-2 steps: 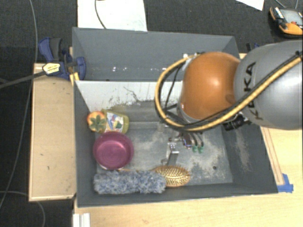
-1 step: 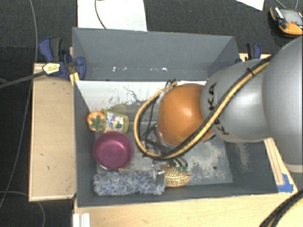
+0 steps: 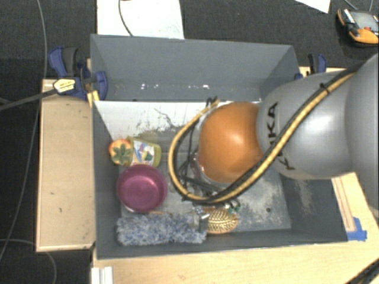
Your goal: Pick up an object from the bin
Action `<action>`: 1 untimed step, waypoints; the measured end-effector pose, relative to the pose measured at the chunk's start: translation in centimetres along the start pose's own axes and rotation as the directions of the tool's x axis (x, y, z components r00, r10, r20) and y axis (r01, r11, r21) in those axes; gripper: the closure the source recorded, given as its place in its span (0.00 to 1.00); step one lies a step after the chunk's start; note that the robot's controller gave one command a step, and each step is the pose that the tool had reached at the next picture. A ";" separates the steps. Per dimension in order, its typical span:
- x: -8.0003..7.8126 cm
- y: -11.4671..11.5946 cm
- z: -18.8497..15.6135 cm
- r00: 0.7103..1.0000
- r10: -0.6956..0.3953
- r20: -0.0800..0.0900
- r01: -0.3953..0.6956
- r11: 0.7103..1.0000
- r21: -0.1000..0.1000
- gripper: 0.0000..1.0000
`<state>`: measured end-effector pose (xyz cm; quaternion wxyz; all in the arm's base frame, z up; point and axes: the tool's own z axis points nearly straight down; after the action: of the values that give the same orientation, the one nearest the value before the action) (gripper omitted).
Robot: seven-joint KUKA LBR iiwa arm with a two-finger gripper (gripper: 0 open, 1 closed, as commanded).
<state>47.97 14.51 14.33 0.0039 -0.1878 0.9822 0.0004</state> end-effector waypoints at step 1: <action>0.1 -0.5 3.2 0.993 -0.115 -0.004 0.115 0.993 -0.003 0.00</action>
Offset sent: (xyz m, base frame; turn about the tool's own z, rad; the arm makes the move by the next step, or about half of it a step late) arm -0.0028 0.0261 -0.0733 -0.2183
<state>48.05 14.01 11.10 0.0015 -0.2438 0.9698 0.0011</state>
